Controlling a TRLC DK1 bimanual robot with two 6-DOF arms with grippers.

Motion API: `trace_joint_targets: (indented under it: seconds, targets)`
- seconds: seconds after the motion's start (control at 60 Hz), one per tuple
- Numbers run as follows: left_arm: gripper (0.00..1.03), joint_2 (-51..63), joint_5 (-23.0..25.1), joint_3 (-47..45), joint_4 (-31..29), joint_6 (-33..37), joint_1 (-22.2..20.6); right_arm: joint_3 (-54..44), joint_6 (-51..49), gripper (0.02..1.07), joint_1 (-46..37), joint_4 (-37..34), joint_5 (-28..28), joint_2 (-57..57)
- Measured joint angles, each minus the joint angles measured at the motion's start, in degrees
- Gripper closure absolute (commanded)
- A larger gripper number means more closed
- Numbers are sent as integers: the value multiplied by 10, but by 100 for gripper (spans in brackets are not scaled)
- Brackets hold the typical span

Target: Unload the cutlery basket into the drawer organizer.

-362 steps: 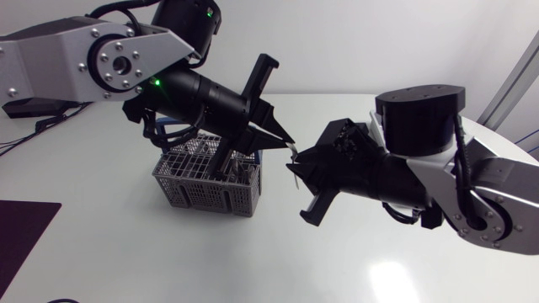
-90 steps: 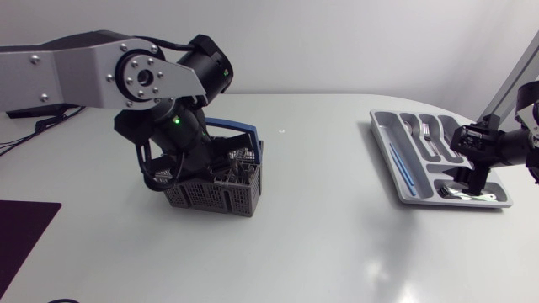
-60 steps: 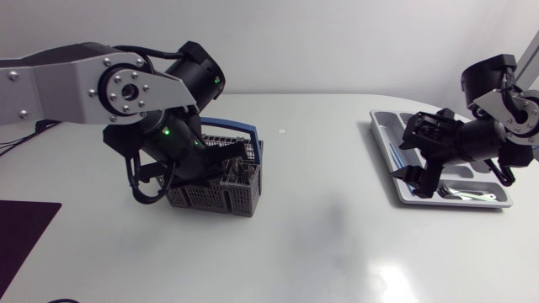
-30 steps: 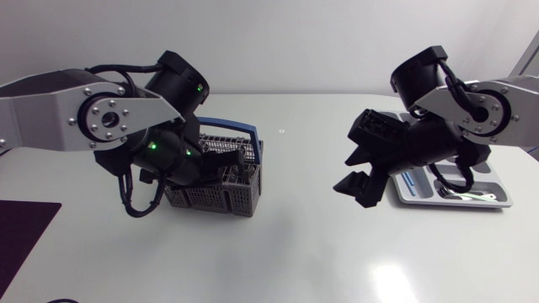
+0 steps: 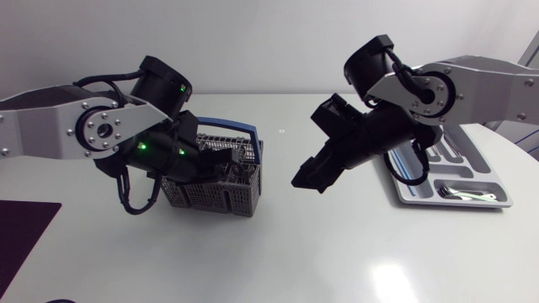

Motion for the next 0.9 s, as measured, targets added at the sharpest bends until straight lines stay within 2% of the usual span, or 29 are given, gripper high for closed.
trace_joint_targets:
  seconds: [0.3,0.5,0.617,0.733,0.9]
  targets:
    - [77,-3,45,-20,40,40,13,52,73,21,26,-19,-42,42]
    - [75,-7,59,-43,70,62,15,81,105,23,42,-34,-57,66]
    - [75,-11,66,-43,80,70,21,88,118,30,43,-40,-69,76]
    - [75,-12,73,-43,82,73,28,95,130,31,43,-45,-85,78]
    - [75,-13,82,-45,85,74,34,112,136,47,49,-47,-103,81]
